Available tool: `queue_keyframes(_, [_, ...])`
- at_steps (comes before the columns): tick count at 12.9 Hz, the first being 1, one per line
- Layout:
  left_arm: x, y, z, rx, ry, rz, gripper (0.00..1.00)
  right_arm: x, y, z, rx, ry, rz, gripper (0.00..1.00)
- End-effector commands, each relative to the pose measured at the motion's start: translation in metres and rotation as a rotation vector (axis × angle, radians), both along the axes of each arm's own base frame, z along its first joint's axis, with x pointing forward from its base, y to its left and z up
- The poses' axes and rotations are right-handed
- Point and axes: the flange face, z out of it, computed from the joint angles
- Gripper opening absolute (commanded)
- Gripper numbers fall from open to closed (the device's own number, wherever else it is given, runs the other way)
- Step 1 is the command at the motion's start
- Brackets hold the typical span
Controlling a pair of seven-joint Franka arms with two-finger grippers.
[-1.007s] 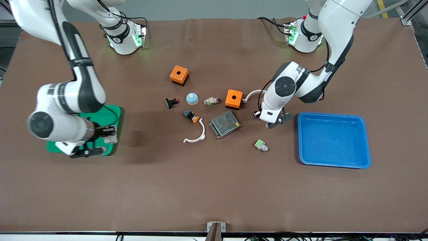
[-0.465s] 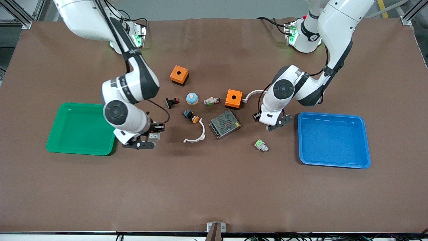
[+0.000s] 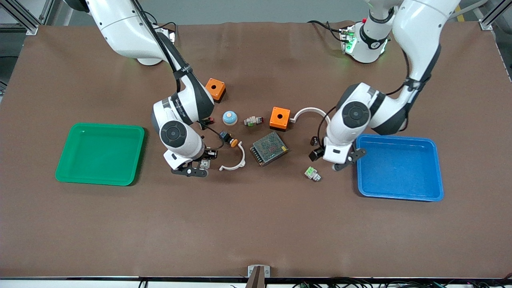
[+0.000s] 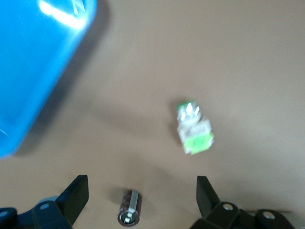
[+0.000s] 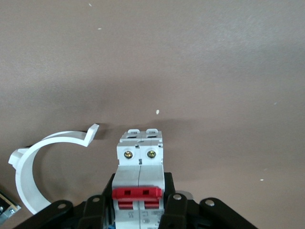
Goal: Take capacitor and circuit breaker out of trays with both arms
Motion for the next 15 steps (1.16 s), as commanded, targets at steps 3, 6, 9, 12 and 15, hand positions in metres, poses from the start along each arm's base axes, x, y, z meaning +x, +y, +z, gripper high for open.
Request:
queue_keyframes(3, [0.058,0.070,0.097,0.045,-0.071,-0.102,1.00,-0.001,0.004,-0.014,0.025,0.014,-0.051,0.09])
queue_keyframes(6, [0.076,0.117,0.152,0.082,-0.023,-0.206,1.00,-0.005,0.010,-0.017,0.024,0.017,-0.040,0.11])
queue_keyframes(9, [0.076,0.169,0.203,0.107,-0.054,-0.239,1.00,-0.005,0.012,-0.024,0.026,0.008,-0.039,0.14])
queue_keyframes(12, [0.070,0.210,0.238,0.109,-0.095,-0.190,1.00,-0.006,0.012,-0.023,0.023,0.016,-0.038,0.86])
queue_keyframes(15, [0.067,0.212,0.260,0.078,-0.112,-0.198,1.00,-0.011,0.008,0.022,0.013,0.056,-0.019,1.00])
